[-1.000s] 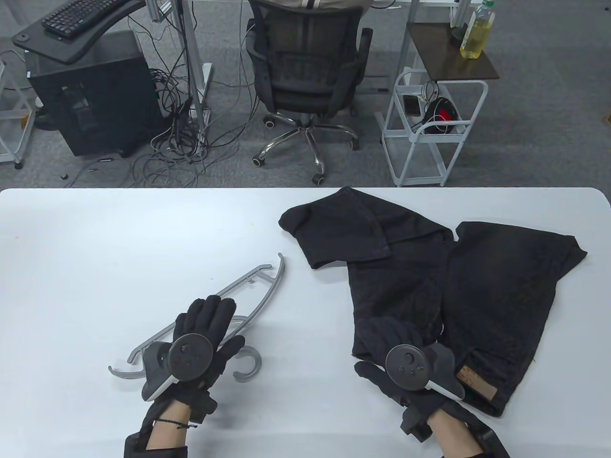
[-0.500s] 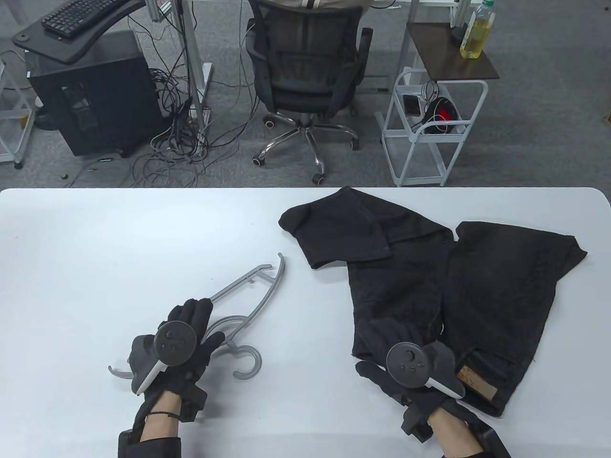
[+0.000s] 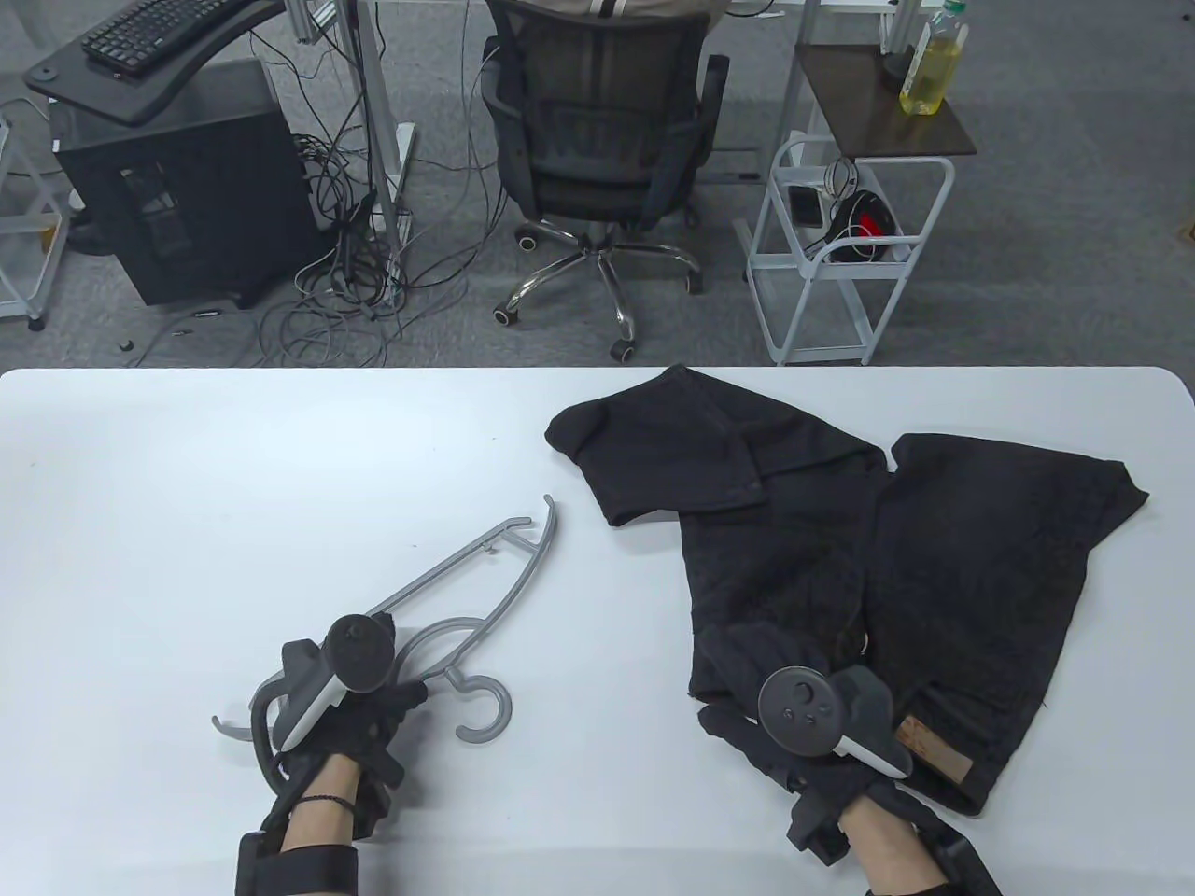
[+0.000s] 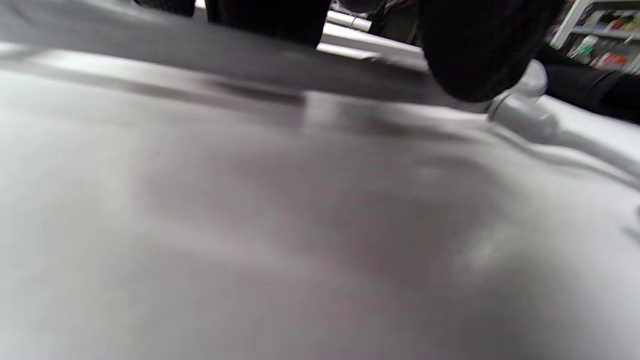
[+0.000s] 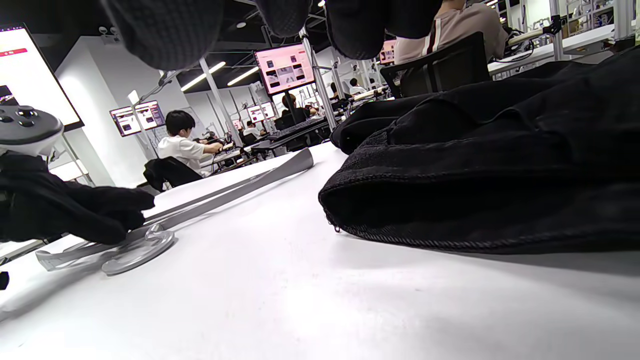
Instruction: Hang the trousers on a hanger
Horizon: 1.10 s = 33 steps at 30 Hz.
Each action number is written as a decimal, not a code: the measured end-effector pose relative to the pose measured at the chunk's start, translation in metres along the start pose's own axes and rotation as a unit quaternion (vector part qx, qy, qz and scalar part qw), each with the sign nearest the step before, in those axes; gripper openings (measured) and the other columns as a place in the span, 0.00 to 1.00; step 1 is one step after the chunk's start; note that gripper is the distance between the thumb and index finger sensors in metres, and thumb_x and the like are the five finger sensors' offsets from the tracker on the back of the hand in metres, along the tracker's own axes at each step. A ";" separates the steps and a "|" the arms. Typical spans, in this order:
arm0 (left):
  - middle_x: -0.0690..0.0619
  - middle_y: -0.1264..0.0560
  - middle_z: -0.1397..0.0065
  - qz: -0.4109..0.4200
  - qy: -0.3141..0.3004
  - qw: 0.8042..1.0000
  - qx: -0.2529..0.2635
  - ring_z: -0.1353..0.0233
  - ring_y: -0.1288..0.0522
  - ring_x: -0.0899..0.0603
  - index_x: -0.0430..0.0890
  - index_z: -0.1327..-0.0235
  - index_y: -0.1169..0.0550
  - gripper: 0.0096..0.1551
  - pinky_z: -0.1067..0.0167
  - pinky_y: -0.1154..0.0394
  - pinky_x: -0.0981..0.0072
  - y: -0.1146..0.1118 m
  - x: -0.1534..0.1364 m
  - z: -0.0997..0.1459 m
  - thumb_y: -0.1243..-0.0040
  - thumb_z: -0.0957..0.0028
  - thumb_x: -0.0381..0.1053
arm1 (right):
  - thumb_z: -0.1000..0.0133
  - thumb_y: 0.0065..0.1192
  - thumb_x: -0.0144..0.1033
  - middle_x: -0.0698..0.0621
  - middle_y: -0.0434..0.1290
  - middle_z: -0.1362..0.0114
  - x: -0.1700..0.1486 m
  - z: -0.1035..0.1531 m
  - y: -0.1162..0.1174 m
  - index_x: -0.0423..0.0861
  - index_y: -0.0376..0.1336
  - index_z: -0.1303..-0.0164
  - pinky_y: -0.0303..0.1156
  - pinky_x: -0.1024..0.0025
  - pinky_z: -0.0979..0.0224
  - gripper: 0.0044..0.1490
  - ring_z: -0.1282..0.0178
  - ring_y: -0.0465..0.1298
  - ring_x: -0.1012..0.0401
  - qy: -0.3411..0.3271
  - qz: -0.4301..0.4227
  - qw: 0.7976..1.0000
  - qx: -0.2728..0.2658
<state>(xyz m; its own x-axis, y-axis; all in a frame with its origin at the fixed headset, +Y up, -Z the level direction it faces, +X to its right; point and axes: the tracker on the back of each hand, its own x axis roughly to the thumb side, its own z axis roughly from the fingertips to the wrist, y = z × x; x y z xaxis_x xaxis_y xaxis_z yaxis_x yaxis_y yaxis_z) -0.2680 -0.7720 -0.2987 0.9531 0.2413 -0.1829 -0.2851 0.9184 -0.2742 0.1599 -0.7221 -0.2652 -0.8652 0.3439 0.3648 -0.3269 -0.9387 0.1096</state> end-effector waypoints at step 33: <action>0.51 0.26 0.37 0.000 -0.005 1.000 0.025 0.42 0.21 0.42 0.43 0.33 0.30 0.33 0.40 0.24 0.42 0.004 0.003 0.001 0.38 0.49 0.54 | 0.50 0.57 0.59 0.45 0.57 0.15 -0.008 -0.001 -0.001 0.56 0.48 0.20 0.49 0.42 0.20 0.49 0.16 0.56 0.45 0.012 -0.028 0.999 0.013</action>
<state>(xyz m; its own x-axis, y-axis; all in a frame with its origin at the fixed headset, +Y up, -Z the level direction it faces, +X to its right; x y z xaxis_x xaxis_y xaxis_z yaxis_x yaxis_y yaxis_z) -0.2667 -0.7670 -0.2990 0.9543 0.2439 -0.1728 -0.2795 0.9328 -0.2273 0.1666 -0.7237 -0.2688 -0.8543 0.3969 0.3358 -0.3660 -0.9178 0.1536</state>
